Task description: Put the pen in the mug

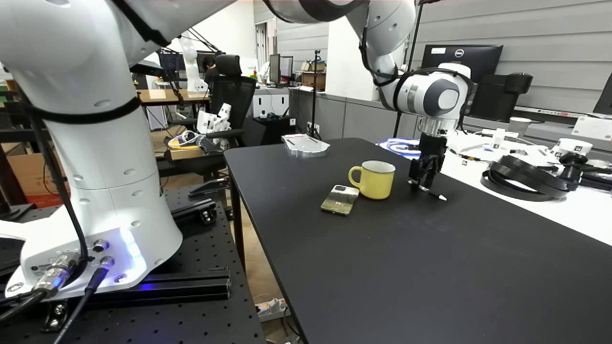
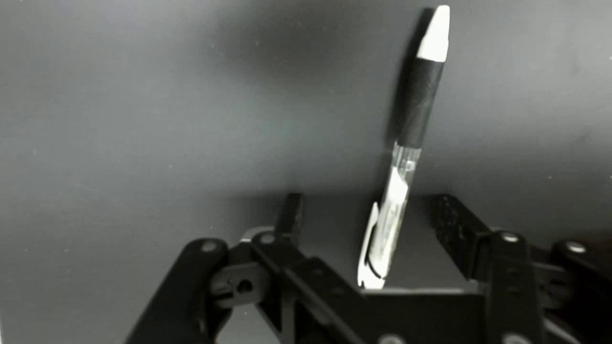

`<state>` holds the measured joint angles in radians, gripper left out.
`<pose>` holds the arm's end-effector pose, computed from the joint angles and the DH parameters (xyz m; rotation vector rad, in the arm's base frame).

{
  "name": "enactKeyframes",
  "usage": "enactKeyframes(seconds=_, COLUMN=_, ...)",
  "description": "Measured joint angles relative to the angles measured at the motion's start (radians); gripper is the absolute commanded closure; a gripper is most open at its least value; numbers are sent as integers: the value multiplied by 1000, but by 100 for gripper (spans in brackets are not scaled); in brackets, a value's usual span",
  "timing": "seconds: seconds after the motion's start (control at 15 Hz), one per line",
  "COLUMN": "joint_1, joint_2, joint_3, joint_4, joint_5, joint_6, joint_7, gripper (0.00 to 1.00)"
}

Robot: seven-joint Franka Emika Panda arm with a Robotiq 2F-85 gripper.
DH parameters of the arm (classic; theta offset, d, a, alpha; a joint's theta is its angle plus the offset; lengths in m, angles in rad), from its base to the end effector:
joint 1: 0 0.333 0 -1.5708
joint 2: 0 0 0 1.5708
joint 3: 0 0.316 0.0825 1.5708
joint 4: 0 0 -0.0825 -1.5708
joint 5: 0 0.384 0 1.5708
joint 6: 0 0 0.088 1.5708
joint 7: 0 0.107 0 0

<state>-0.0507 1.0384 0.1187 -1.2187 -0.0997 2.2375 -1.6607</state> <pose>0.7499 0.0244 0.1373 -2.0165 -2.3746 -0.0138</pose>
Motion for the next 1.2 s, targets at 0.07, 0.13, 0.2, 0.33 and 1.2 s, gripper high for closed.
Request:
enactKeyframes(seconds=0.07, joint_1=1, joint_2=0, joint_3=0, joint_4=3, joint_5=0, joint_6=4, joint_7=0, gripper=63)
enactKeyframes(seconds=0.13, joint_1=2, joint_2=0, joint_3=0, joint_4=7, joint_5=0, joint_6=6, joint_7=0, gripper=69)
enactKeyframes(seconds=0.2, joint_1=2, joint_2=0, joint_3=0, joint_4=12, joint_5=0, joint_6=6, joint_7=0, gripper=75)
enactKeyframes(seconds=0.33, joint_1=2, joint_2=0, joint_3=-3, joint_4=17, joint_5=0, joint_6=6, joint_7=3, gripper=89)
enactKeyframes(seconds=1.2, joint_1=-51, joint_2=-233, joint_3=25, joint_4=-95, joint_5=114, joint_6=152, joint_7=51, gripper=97)
